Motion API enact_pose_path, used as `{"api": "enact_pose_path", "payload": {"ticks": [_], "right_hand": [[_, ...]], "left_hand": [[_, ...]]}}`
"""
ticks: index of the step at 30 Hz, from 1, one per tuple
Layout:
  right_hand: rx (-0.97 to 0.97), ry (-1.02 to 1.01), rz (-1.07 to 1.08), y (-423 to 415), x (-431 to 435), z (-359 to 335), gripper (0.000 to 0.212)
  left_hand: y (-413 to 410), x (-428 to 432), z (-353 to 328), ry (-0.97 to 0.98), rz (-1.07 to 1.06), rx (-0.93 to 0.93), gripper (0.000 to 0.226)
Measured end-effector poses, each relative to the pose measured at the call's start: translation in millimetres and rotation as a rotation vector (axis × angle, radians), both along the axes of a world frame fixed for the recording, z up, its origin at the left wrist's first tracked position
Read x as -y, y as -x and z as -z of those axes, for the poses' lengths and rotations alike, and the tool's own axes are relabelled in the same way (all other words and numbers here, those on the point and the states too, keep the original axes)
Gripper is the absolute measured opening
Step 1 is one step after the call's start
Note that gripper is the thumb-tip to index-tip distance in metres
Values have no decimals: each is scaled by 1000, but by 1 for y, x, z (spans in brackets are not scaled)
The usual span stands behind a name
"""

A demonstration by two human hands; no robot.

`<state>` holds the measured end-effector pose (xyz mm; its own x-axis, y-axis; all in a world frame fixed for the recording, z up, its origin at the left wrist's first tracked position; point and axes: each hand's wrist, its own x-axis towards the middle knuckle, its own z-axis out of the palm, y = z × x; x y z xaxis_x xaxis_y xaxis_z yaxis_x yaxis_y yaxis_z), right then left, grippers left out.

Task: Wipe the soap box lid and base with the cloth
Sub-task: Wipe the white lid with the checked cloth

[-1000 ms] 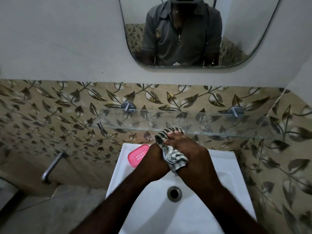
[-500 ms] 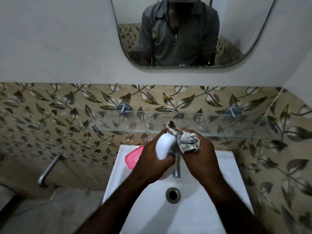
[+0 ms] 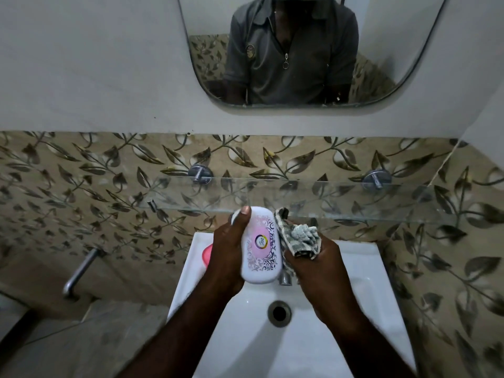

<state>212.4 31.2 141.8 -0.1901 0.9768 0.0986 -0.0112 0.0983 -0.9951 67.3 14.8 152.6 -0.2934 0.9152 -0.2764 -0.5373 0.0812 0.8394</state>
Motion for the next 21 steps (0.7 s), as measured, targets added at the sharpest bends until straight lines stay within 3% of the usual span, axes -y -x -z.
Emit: {"api": "enact_pose_path", "payload": {"ticks": [8, 14, 16, 19, 21], "right_hand": [[68, 22, -21, -4, -2, -10, 20], [83, 64, -41, -7, 11, -6, 18], [45, 92, -83, -10, 12, -7, 20], [-131, 245, -182, -23, 13, -9, 27], [-249, 299, -204, -32, 14, -10, 28]], "left_hand": [[-7, -8, 3, -40, -48, 155, 47], [7, -17, 3, -145, -114, 172, 64], [8, -17, 4, -126, -140, 184, 58], [8, -14, 0, -33, -124, 216, 24], [9, -10, -2, 30, -71, 168, 36]]}}
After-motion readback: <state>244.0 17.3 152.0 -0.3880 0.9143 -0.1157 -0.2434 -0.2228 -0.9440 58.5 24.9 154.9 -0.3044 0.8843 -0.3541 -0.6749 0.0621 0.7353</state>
